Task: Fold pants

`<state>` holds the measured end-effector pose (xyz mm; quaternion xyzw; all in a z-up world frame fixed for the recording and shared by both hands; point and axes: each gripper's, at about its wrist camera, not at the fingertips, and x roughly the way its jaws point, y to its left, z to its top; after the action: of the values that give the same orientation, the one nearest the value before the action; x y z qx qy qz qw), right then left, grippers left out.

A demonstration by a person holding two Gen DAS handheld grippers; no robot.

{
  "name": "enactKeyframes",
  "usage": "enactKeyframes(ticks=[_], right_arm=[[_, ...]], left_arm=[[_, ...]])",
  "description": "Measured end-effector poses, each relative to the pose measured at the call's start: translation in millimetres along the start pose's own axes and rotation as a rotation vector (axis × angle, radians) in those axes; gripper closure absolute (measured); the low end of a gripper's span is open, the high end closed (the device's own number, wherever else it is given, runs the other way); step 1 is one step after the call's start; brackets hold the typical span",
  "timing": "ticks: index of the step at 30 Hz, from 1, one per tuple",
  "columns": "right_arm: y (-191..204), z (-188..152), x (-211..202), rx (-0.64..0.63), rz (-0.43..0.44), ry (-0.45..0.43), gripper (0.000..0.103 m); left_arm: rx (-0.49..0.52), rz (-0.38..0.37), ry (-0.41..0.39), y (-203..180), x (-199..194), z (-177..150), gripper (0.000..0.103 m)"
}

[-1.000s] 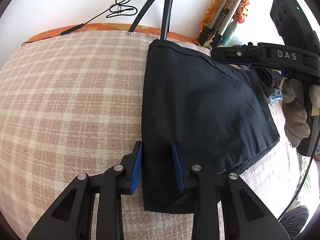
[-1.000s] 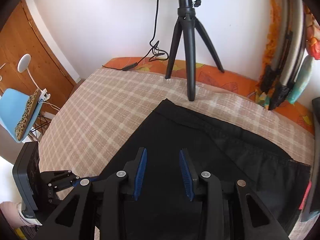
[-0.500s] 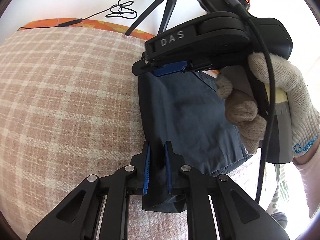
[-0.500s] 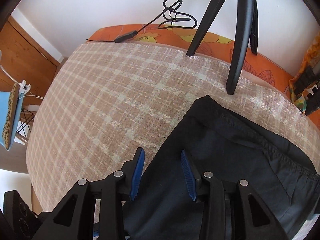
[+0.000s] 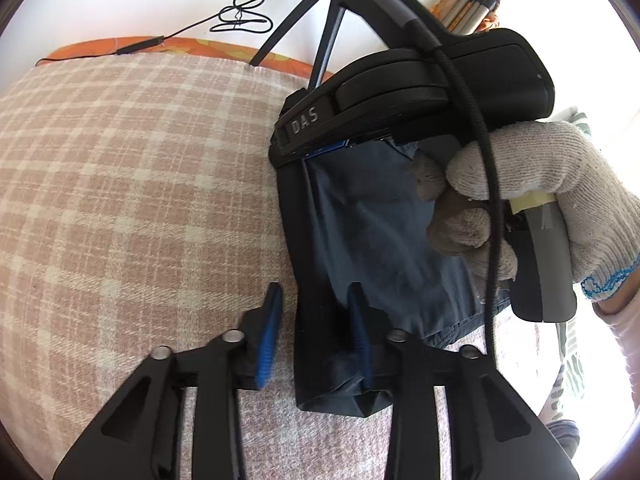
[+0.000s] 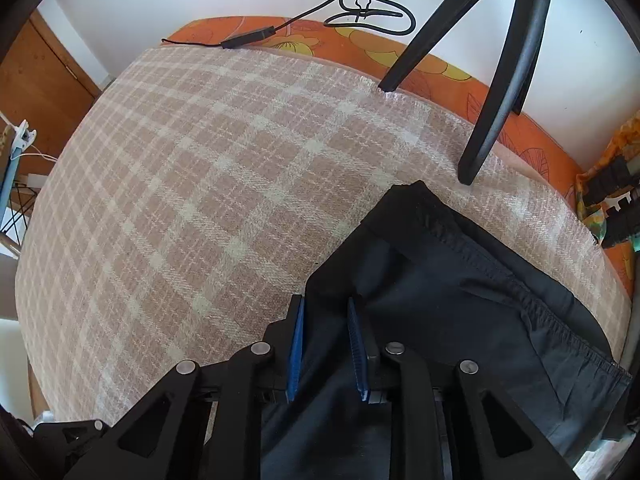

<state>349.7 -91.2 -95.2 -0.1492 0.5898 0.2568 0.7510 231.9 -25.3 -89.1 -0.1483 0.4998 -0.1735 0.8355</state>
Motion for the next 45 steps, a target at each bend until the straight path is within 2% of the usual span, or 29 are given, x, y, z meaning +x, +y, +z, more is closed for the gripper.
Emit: enactKeyframes(ticks=[4, 5, 7, 8, 11, 16, 24, 37, 45], right_arm=[[-8.1, -9.6, -7.8, 0.016, 0.031, -0.028, 0.093], [-9.0, -11.3, -9.2, 0.019, 0.035, -0.036, 0.094], [-10.6, -12.4, -11.4, 0.039, 0.056, -0.051, 0.096], [-13.1, -13.4, -12.9, 0.052, 0.069, -0.057, 0.097], [-20.1, -18.9, -21.1, 0.08, 0.108, -0.082, 0.099], [-33.9, -27.9, -48.2, 0.105, 0.176, -0.144, 0.101], [-74.2, -52.9, -108.0, 0.145, 0.25, -0.259, 0.102], [-133.2, -88.5, -154.9, 0.213, 0.22, -0.376, 0.102], [-174.5, -117.7, -164.0, 0.256, 0.183, -0.398, 0.102]], left_arm=[[-0.002, 0.034, 0.013, -2.4, 5.1, -8.2, 0.055], [0.002, 0.023, 0.007, -4.2, 4.4, -9.8, 0.058], [0.016, 0.016, 0.003, -9.9, 3.9, -12.6, 0.069], [0.032, 0.012, 0.006, -15.3, 3.4, -15.2, 0.083], [0.099, 0.037, -0.028, -29.6, -1.7, -19.8, 0.093], [0.118, -0.006, -0.085, -49.8, -20.9, -20.6, 0.095], [0.209, -0.068, -0.138, -101.4, -40.1, -15.9, 0.096], [0.345, -0.089, -0.14, -181.7, -29.8, -16.0, 0.096], [0.358, -0.139, -0.128, -210.3, -10.5, -15.1, 0.096]])
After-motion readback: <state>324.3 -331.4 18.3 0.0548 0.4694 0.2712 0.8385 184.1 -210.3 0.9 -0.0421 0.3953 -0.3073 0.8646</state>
